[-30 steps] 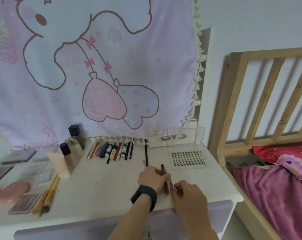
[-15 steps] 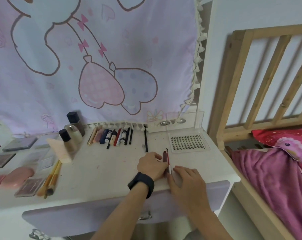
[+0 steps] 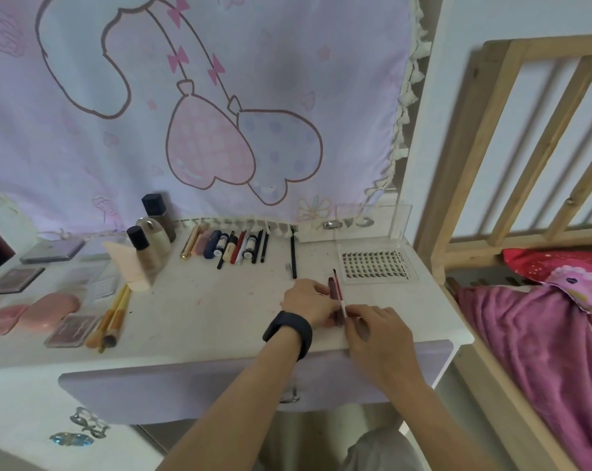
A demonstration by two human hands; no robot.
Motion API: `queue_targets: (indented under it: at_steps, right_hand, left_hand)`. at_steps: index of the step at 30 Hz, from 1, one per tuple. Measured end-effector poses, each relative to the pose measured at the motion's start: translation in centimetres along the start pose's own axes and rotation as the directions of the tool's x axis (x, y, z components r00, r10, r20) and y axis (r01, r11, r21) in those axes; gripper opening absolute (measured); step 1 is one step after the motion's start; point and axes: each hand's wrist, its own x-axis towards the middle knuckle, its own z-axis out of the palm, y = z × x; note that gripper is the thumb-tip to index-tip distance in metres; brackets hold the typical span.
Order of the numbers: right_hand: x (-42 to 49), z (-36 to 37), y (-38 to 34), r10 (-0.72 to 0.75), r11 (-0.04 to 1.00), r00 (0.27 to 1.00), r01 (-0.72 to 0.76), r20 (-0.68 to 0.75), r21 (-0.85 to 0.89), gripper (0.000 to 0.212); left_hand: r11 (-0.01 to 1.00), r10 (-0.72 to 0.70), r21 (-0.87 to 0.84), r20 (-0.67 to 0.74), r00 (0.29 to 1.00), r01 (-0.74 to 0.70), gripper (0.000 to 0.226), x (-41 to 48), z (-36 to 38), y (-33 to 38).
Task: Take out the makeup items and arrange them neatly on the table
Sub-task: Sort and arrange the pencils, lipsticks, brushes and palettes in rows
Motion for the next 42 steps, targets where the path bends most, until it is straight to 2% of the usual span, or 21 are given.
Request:
queue_targets:
  at_steps: [4,10,14,24,29,35,42]
  right_hand:
    - [-0.5,0.0,0.2,0.001,1.000,0.999,-0.002,-0.032,-0.022,0.013]
    - [-0.9,0.1,0.4,-0.003,1.000,0.998,0.002,-0.065,-0.019,0.009]
    - [-1.4,0.1,0.4,-0.030,1.000,0.995,0.030,-0.095,-0.005,0.024]
    - [-1.5,0.5,0.7,-0.080,0.997,0.988,0.078,-0.134,-0.016,0.021]
    - [-1.8,0.5,0.7,-0.066,0.998,0.990,0.068,-0.128,0.011,0.023]
    - [-2.0,0.4,0.7,-0.044,0.998,0.993,0.049,-0.110,0.037,0.025]
    - [-2.0,0.5,0.7,-0.032,0.998,0.992,0.038,-0.119,0.048,0.025]
  left_hand:
    - [0.999,0.025,0.030,-0.020,0.999,-0.025,0.029,0.0,0.6,-0.1]
    - [0.996,0.055,0.073,-0.064,0.996,-0.050,0.022,-0.4,0.7,-0.1]
    - [0.993,0.080,0.098,-0.084,0.993,-0.072,0.017,-0.6,0.8,0.0]
    - [0.996,0.077,0.058,-0.046,0.996,-0.075,0.028,-0.8,0.4,0.1]
    - [0.998,0.059,0.011,0.001,0.998,-0.059,0.020,-0.8,0.3,-0.1]
    - [0.998,0.043,-0.042,0.050,0.998,-0.041,0.033,-0.8,0.3,-0.3]
    - [0.999,0.028,-0.048,0.080,0.996,-0.025,0.032,-0.6,0.3,-0.7]
